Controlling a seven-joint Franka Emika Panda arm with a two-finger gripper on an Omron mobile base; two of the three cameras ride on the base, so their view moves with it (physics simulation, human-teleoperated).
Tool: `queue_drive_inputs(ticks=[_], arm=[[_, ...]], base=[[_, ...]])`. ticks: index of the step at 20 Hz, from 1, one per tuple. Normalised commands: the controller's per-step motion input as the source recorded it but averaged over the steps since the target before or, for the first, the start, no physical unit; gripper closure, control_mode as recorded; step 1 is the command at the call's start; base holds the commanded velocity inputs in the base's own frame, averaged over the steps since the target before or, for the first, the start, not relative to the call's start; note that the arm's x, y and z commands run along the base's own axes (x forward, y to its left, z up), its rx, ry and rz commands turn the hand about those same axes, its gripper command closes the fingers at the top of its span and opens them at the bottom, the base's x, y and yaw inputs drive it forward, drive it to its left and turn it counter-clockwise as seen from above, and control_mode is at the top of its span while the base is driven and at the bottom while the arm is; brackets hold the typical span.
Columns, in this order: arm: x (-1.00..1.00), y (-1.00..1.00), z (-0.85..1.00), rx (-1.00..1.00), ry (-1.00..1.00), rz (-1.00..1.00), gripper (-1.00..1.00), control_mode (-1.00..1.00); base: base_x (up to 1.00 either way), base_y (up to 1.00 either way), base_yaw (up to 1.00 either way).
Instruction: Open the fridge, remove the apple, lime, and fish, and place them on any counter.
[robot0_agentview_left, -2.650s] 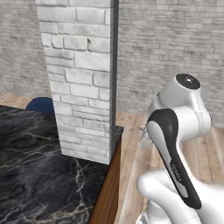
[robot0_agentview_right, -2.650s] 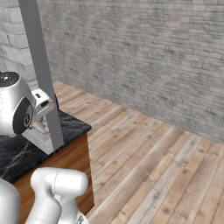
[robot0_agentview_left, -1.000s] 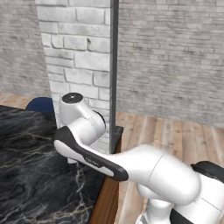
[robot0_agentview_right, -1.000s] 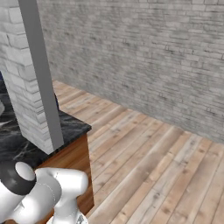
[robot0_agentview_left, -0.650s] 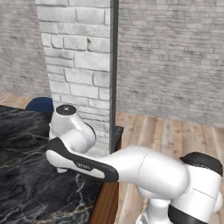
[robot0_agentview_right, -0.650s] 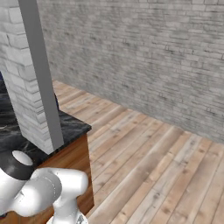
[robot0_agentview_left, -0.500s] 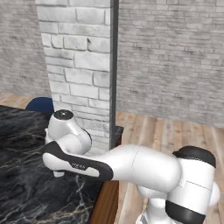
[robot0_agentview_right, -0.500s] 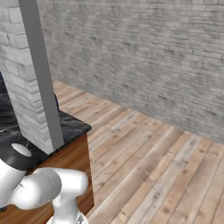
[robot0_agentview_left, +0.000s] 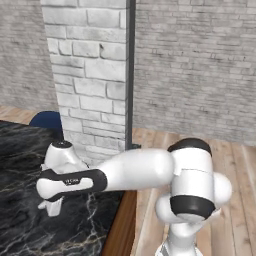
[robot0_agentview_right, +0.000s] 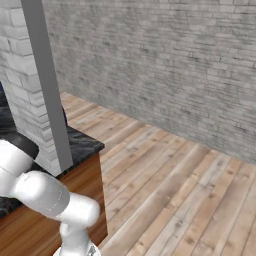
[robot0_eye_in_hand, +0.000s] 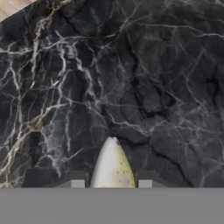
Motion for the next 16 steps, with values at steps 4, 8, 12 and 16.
queue_drive_inputs(ticks=[4,8,12,16], arm=[[0.09,0.57,-0.35,-0.09,0.32,0.05,1.0,-1.0],[0.0,0.76,-0.42,-0.26,0.07,0.04,-1.0,-1.0],[0.01,0.43,0.06,-0.22,0.01,0.06,-1.0,-1.0],[0.2,0.03,0.33,-0.08,0.19,0.12,-1.0,-1.0]], base=[[0.0,0.0,0.0],[0.0,0.0,0.0],[0.0,0.0,0.0],[0.0,0.0,0.0]])
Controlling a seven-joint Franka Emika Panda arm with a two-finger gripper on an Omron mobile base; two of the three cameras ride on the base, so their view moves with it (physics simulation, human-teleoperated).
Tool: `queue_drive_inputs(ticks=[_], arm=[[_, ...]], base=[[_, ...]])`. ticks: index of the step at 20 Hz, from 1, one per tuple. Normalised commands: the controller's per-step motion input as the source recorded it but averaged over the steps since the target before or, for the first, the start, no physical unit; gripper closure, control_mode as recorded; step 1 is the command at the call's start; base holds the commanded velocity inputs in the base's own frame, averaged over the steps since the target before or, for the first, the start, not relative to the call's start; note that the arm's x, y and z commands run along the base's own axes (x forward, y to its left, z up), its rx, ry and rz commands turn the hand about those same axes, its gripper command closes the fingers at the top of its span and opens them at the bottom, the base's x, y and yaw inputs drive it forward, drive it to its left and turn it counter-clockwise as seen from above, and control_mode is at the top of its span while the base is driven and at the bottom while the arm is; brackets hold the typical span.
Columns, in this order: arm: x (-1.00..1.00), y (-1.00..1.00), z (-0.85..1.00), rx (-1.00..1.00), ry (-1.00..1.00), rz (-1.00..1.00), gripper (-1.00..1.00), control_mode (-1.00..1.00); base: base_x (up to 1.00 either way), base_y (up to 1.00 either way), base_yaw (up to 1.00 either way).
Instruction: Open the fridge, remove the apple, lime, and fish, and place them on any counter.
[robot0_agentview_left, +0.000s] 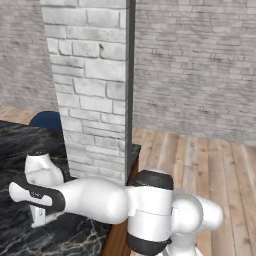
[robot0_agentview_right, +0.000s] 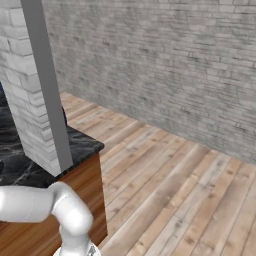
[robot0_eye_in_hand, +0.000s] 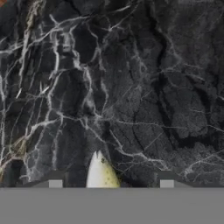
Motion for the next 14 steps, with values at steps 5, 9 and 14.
queue_drive_inputs(ticks=[5,9,14], arm=[[-0.22,-0.01,0.71,-0.05,0.23,0.23,-1.0,-1.0],[-0.7,0.0,0.3,-0.22,0.06,0.15,-1.0,-1.0],[-0.65,-0.39,0.6,-0.12,0.02,0.06,-1.0,-1.0]], base=[[0.0,0.0,0.0],[0.0,0.0,0.0],[0.0,0.0,0.0]])
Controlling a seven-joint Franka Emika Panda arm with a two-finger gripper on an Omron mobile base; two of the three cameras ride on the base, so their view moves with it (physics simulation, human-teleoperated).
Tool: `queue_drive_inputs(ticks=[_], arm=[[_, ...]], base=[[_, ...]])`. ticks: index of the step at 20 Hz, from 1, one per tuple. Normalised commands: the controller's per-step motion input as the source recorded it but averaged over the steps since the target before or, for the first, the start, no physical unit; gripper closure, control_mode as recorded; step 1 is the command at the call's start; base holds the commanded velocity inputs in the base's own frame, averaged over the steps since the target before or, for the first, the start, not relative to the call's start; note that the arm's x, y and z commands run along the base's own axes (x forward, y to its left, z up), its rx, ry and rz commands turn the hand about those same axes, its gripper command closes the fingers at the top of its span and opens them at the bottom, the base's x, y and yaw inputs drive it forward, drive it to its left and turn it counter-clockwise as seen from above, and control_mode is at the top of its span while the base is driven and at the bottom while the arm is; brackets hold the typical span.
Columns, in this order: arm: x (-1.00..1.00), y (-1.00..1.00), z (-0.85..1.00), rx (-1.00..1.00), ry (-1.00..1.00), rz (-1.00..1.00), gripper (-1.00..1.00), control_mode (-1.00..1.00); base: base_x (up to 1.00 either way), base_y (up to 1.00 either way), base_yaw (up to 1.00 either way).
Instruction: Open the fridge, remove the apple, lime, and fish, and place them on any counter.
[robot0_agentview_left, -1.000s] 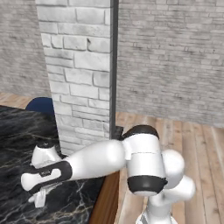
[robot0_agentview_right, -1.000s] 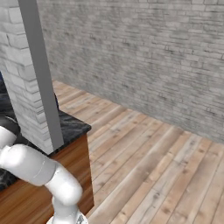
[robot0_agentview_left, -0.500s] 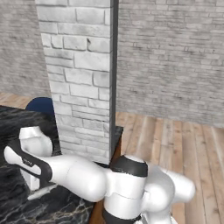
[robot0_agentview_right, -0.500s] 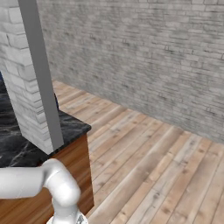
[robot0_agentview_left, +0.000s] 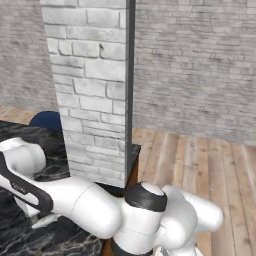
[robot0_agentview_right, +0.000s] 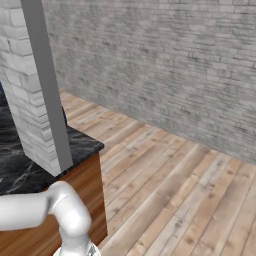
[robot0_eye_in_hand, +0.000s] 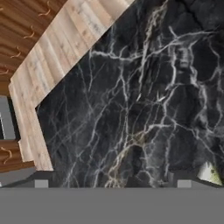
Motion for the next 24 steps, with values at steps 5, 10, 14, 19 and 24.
queue_drive_inputs(ticks=[5,10,14,19,24], arm=[[-0.78,-0.69,0.42,-0.05,-0.01,0.01,-1.0,-1.0],[-0.57,-0.67,0.29,-0.09,-0.24,0.0,-1.0,-1.0],[-0.44,-0.6,0.48,-0.05,-0.47,-0.07,-1.0,-1.0],[-0.04,-0.53,0.74,0.0,-0.33,-0.12,-1.0,-1.0],[0.0,-0.42,0.33,0.0,-0.35,-0.17,-1.0,-1.0]], base=[[0.0,0.0,0.0],[0.0,0.0,0.0],[0.0,0.0,0.0],[0.0,0.0,0.0],[0.0,0.0,0.0]])
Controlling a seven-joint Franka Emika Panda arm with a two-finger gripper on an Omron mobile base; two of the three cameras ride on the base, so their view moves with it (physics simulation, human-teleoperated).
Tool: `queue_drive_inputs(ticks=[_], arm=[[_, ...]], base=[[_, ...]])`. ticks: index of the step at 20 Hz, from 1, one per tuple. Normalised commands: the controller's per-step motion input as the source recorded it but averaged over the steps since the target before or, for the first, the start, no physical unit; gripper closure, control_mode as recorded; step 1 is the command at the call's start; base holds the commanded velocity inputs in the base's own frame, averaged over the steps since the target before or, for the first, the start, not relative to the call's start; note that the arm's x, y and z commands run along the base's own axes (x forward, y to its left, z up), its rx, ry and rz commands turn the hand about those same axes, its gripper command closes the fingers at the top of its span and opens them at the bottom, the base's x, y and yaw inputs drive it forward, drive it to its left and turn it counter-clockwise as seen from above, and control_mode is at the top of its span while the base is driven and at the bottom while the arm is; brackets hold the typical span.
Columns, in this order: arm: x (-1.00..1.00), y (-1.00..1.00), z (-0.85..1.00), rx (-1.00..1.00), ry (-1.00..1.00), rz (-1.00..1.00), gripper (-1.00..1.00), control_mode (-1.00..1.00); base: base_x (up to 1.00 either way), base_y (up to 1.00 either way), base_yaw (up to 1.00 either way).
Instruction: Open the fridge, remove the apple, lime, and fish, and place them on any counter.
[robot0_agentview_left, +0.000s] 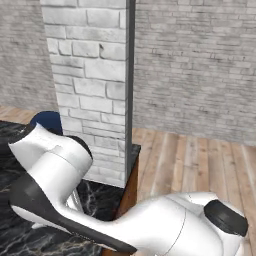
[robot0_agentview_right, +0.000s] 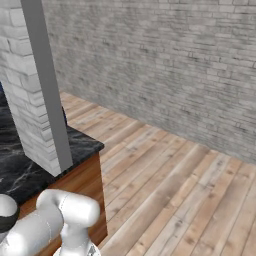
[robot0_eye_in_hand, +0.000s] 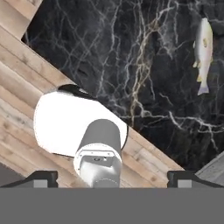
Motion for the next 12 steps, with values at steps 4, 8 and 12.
queue_drive_inputs(ticks=[4,8,12], arm=[[0.04,-0.47,0.16,0.0,-0.34,-0.22,-1.0,-1.0],[0.41,-0.69,0.02,0.11,-0.03,-0.23,-1.0,-1.0],[0.37,-0.67,0.0,0.14,-0.01,-0.17,-1.0,-1.0]], base=[[0.0,0.0,0.0],[0.0,0.0,0.0],[0.0,0.0,0.0]])
